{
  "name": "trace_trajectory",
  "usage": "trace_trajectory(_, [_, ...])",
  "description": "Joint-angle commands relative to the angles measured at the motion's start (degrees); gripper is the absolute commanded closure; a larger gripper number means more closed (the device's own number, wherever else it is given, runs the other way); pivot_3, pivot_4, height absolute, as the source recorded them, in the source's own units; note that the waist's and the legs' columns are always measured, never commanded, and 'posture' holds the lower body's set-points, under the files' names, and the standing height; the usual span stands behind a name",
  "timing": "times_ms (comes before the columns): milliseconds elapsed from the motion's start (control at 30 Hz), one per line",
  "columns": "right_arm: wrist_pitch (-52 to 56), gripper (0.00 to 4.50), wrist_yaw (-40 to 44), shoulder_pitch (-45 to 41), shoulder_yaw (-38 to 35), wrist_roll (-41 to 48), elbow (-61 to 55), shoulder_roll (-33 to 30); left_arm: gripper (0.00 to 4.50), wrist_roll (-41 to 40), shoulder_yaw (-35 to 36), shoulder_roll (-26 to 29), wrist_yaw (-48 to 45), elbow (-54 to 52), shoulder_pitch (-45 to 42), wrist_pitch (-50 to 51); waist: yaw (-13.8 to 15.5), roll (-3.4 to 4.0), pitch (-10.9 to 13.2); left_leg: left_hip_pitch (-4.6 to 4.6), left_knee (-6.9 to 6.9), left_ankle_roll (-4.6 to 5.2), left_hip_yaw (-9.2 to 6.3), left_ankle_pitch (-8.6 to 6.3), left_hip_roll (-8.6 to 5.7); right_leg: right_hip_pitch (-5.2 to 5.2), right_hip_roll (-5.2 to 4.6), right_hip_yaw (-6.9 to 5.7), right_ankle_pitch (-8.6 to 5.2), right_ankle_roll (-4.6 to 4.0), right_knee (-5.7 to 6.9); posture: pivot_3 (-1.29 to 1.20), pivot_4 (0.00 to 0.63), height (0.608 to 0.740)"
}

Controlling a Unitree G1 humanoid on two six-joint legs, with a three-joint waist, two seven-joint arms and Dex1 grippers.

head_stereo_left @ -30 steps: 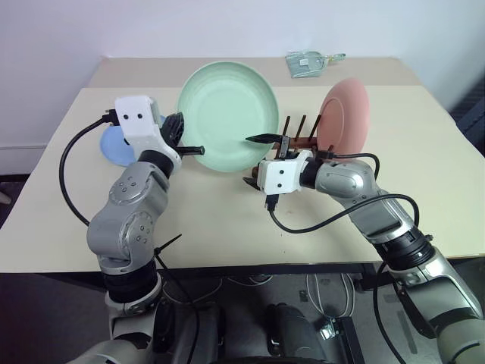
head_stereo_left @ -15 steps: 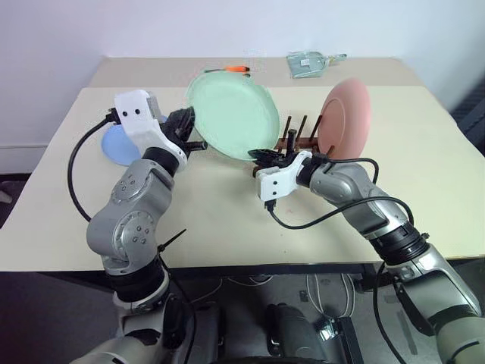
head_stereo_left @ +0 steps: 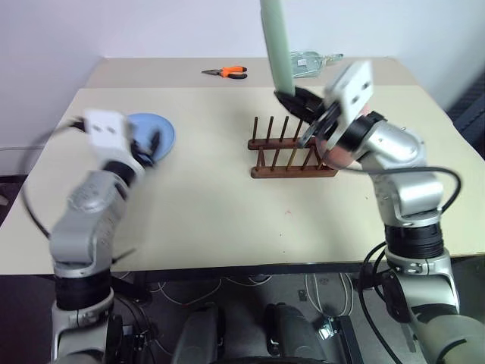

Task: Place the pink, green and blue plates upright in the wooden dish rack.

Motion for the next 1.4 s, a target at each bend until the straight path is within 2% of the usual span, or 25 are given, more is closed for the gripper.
trace_trajectory(33, [10.57, 4.5, -1.81, -1.68, -5.9, 9.22, -2.08, -1.76, 1.68, -4.69, -4.32, 1.4, -10.34, -5.65, 3.91, -2.24, -0.29, 0.0, 0.0, -0.01, -0.05, 0.06, -0.01, -0.05, 0.0, -0.04, -0.04, -0.01, -0.01, -0.02, -0.01, 0.0, 0.15, 0.74])
trace_trajectory(200, [16.15, 4.5, -3.93, -1.01, -7.36, 12.67, -1.68, -2.4, 1.68, -6.55, -5.57, 0.98, -13.61, -7.56, 4.86, -2.69, -0.74, 0.21, -0.06, -0.03, -0.32, 0.19, 0.01, -0.1, 0.0, -0.27, -0.07, -0.01, -0.12, -0.23, 0.04, 0.0, 0.15, 0.74])
trace_trajectory(533, [16.91, 4.5, -5.51, 1.6, -6.46, 10.84, 2.83, -3.84, 1.68, -9.03, -5.19, 0.53, -13.59, -9.43, 5.15, -1.71, -0.39, 0.21, -0.06, -0.05, -0.38, 0.23, 0.09, -0.08, -0.01, -0.31, -0.07, -0.02, -0.06, -0.12, 0.03, 0.0, 0.15, 0.74])
trace_trajectory(867, [20.95, 4.5, -4.85, 2.15, -7.26, 12.67, 9.37, -3.95, 1.68, -8.48, -6.56, 0.84, -13.11, -9.73, 5.27, -1.66, -0.33, 0.21, -0.06, -0.05, -0.35, 0.25, 0.09, -0.08, -0.01, -0.29, -0.07, -0.03, -0.09, -0.17, 0.03, 0.0, 0.15, 0.74])
trace_trajectory(967, [20.19, 3.4, -4.59, 1.89, -7.07, 12.47, 9.26, -4.19, 1.62, -8.38, -6.41, 0.82, -12.87, -9.72, 5.43, -1.66, -0.4, 0.21, -0.06, -0.05, -0.35, 0.25, 0.1, -0.09, -0.02, -0.29, -0.07, -0.03, -0.09, -0.17, 0.03, 0.0, 0.15, 0.74])
trace_trajectory(1100, [14.95, 1.48, -3.95, 1.91, -4.81, 8.47, 6.97, -5.37, 1.62, -8.29, -5.99, 0.3, -11.75, -9.52, 5.43, -1.62, -0.4, 0.21, -0.06, -0.05, -0.35, 0.26, 0.1, -0.09, -0.01, -0.29, -0.06, -0.03, -0.07, -0.14, 0.03, 0.0, 0.15, 0.74])
trace_trajectory(1133, [13.45, 1.48, -3.57, 1.96, -3.8, 7.0, 6.3, -6.09, 1.62, -8.64, -5.59, -0.14, -11.19, -9.13, 5.18, -1.41, -0.38, 0.21, -0.06, -0.05, -0.34, 0.26, 0.1, -0.09, -0.02, -0.29, -0.06, -0.03, -0.07, -0.13, 0.03, 0.0, 0.15, 0.74])
trace_trajectory(1167, [10.97, 1.45, -3.0, 2.13, -2.43, 4.83, 5.42, -7.0, 1.37, -8.63, -5.08, -0.65, -10.48, -8.6, 4.78, -1.73, -0.34, 0.22, -0.06, -0.05, -0.34, 0.26, 0.1, -0.09, -0.01, -0.29, -0.06, -0.03, -0.06, -0.12, 0.03, 0.0, 0.15, 0.74])
trace_trajectory(1233, [7.08, 1.44, -3.06, 2.13, -0.08, 0.54, 4.42, -8.68, 0.76, -9.03, -2.94, -2.59, -7.63, -6.82, 3.24, -1.82, -0.26, 0.22, -0.06, -0.06, -0.32, 0.26, 0.1, -0.09, -0.02, -0.29, -0.05, -0.04, -0.05, -0.09, 0.03, 0.0, 0.15, 0.74])
trace_trajectory(1267, [5.19, 1.44, -3.11, 1.98, 0.63, -1.14, 4.16, -9.23, 0.27, -9.28, -1.66, -3.6, -6.03, -5.93, 2.29, -1.84, -0.23, 0.21, -0.05, -0.06, -0.29, 0.26, 0.09, -0.09, -0.02, -0.29, -0.04, -0.05, -0.04, -0.09, 0.04, 0.0, 0.15, 0.74])
trace_trajectory(1300, [3.9, 1.44, -3.12, 1.87, 1.08, -2.27, 3.97, -9.68, 0.03, -9.52, -0.58, -4.42, -4.66, -5.36, 1.49, -1.66, -0.28, 0.2, -0.05, -0.07, -0.26, 0.26, 0.09, -0.09, -0.02, -0.28, -0.03, -0.06, -0.04, -0.09, 0.04, 0.0, 0.15, 0.74])
trace_trajectory(1400, [-2.12, 1.44, -2.75, 1.54, 3.09, -7.31, 2.47, -11.39, 0.03, -8.78, 3.82, -7.31, 2.64, -1.75, -2.43, -0.66, -0.27, 0.2, -0.05, -0.08, -0.19, 0.27, 0.08, -0.09, 0.0, -0.26, 0.03, -0.06, -0.03, -0.06, 0.05, 0.0, 0.15, 0.74])
